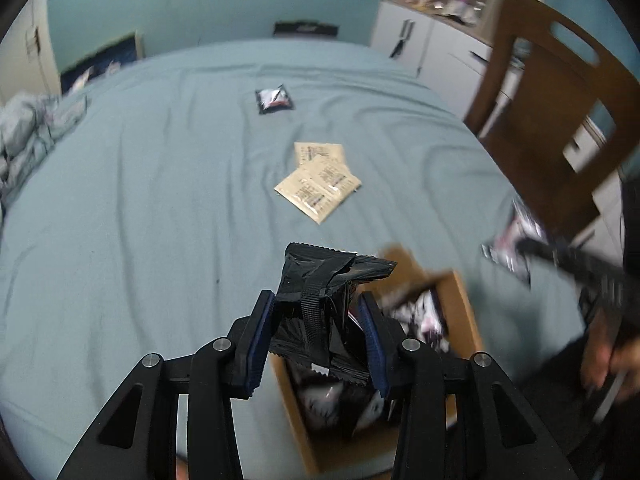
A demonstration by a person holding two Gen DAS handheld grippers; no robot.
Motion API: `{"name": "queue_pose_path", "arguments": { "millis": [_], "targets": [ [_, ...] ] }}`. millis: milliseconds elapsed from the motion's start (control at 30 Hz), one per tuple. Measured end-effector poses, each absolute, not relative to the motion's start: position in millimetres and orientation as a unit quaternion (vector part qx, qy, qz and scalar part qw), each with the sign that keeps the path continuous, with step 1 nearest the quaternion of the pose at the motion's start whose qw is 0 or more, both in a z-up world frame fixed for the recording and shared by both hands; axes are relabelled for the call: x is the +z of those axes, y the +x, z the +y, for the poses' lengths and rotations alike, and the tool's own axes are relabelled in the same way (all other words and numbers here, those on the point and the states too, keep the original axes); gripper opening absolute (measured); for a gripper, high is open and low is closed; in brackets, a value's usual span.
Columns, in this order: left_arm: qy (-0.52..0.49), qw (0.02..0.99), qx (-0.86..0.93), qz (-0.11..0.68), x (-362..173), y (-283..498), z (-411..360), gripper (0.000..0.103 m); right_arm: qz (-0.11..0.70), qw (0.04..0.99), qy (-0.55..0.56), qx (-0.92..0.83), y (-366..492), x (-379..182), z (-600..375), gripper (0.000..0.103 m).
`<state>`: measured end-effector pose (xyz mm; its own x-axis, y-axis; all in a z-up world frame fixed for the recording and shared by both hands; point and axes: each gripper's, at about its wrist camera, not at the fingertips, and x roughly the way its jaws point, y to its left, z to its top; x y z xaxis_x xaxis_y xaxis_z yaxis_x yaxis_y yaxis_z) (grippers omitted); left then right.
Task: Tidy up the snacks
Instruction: 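Carry both packets to the box and open both tools to drop them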
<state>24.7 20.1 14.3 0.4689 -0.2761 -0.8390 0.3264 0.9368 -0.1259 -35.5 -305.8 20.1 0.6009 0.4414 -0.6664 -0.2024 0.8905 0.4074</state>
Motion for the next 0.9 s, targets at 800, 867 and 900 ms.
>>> {"name": "queue_pose_path", "arguments": {
  "millis": [800, 867, 900],
  "targets": [
    [0.094, 0.893, -0.098, 0.429, 16.9, 6.5, 20.2, 0.083, 0.378, 0.881, 0.028, 0.283, -69.5, 24.1, -243.2, 0.027],
    [0.076, 0.889, -0.093, 0.443, 13.4, 11.7, 28.0, 0.083, 0.381, 0.876, 0.018, 0.296, -71.0, 22.5, -236.0, 0.027],
    [0.068, 0.888, -0.090, 0.446, 12.1, 14.4, 30.8, 0.083, 0.383, 0.873, 0.011, 0.301, -71.6, 21.1, -231.7, 0.028]
  ]
}}
